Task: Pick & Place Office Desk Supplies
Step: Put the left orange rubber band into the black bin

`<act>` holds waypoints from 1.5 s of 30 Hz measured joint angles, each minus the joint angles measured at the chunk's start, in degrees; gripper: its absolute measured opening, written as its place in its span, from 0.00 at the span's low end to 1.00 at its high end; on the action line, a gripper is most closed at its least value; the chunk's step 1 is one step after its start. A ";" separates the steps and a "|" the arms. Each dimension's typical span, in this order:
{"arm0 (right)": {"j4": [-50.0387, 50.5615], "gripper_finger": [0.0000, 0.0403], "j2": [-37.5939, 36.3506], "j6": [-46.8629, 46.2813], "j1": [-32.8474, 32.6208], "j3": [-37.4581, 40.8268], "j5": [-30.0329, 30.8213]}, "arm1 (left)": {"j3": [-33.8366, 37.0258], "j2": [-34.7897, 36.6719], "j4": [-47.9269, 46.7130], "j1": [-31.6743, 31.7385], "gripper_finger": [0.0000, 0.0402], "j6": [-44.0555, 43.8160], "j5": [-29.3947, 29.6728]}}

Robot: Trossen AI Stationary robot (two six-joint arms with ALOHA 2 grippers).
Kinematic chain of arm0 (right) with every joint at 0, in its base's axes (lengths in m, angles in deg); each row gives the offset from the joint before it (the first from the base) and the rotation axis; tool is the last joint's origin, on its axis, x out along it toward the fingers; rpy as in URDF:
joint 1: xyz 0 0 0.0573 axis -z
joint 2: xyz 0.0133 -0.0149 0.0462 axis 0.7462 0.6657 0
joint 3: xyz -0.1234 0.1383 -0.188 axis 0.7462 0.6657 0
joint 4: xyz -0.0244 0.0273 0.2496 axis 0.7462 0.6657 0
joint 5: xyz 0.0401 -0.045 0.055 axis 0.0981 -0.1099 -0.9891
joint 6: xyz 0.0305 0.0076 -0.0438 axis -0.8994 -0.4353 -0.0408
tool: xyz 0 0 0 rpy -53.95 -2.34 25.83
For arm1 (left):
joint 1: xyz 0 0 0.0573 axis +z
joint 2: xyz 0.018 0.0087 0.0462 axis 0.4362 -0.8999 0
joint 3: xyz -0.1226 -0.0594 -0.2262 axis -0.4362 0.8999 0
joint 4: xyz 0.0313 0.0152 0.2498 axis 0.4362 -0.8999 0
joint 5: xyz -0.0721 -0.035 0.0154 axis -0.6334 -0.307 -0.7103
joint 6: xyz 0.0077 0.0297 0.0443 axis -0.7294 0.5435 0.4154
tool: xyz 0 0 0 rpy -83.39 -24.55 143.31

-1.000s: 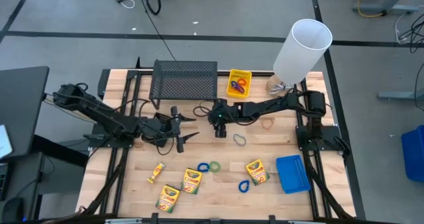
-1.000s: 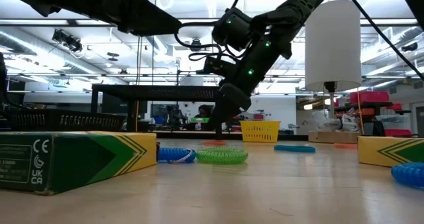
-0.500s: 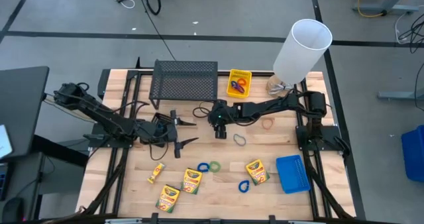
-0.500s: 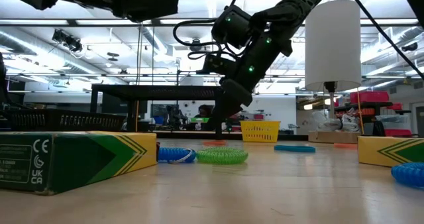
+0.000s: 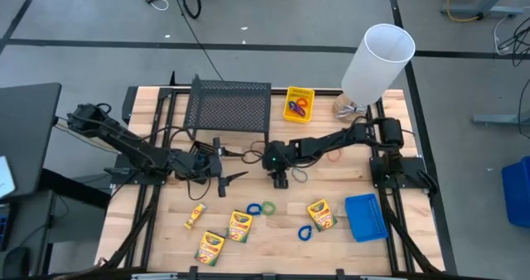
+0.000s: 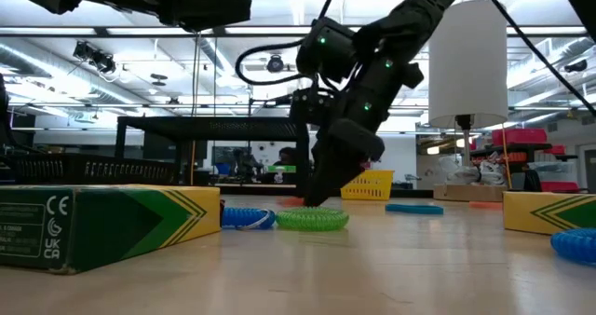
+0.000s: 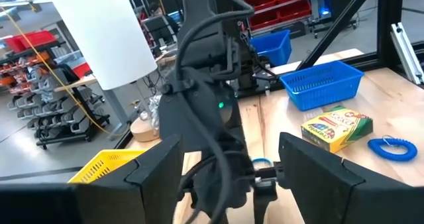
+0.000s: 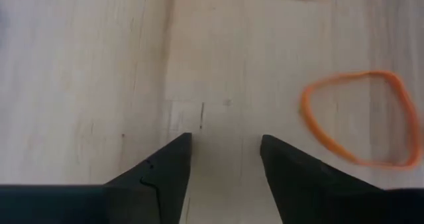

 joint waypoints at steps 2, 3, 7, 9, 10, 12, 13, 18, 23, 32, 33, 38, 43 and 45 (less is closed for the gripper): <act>0.08 0.52 -0.19 0.08 0.05 -0.02 1.16 | 0.00 0.00 -0.04 0.00 0.63 0.00 -0.02; 0.02 0.53 -0.23 0.19 0.30 -0.02 0.87 | 0.00 0.00 -0.04 0.01 0.63 0.00 -0.02; 0.33 0.55 -0.29 1.59 0.68 -0.02 2.28 | 0.00 0.00 -0.27 0.02 0.63 0.00 0.00; -0.03 0.55 -0.31 3.45 0.66 -0.04 4.52 | 0.00 0.00 -0.30 0.00 0.63 0.00 -0.02; -0.54 0.55 -0.31 4.02 0.68 -0.04 5.06 | 0.00 0.00 -0.28 0.04 0.63 0.00 -0.02; -1.36 0.54 -0.28 4.44 0.78 -0.04 5.68 | 0.00 0.00 -0.18 0.08 0.63 0.11 -0.02; -1.91 0.54 -0.09 4.67 0.85 -0.04 6.04 | 0.00 0.00 -0.09 0.09 0.63 0.17 0.00; -3.23 0.54 0.11 6.07 1.28 -0.04 8.37 | 0.00 0.00 0.44 0.07 0.63 0.35 -0.02; -4.45 0.53 0.31 6.99 3.33 -0.04 8.90 | 0.00 0.00 1.43 0.07 0.63 1.03 -0.02; -5.72 0.53 2.84 8.77 4.31 -0.32 6.78 | 0.00 0.26 1.62 -0.42 0.63 1.36 -0.04; -5.67 0.52 3.00 8.92 4.28 -0.32 6.62 | 0.00 0.26 1.62 -0.42 0.63 1.51 -0.02; -5.34 0.37 3.15 9.79 3.41 -0.32 6.59 | 0.00 0.26 1.55 -0.42 0.63 1.77 -0.02; -4.81 0.09 3.21 11.29 1.94 -0.27 5.55 | 0.00 0.26 1.51 -0.42 0.63 1.81 -0.02; -4.49 0.03 3.26 11.26 1.38 -0.28 5.96 | 0.00 0.26 1.49 -0.42 0.63 1.80 -0.01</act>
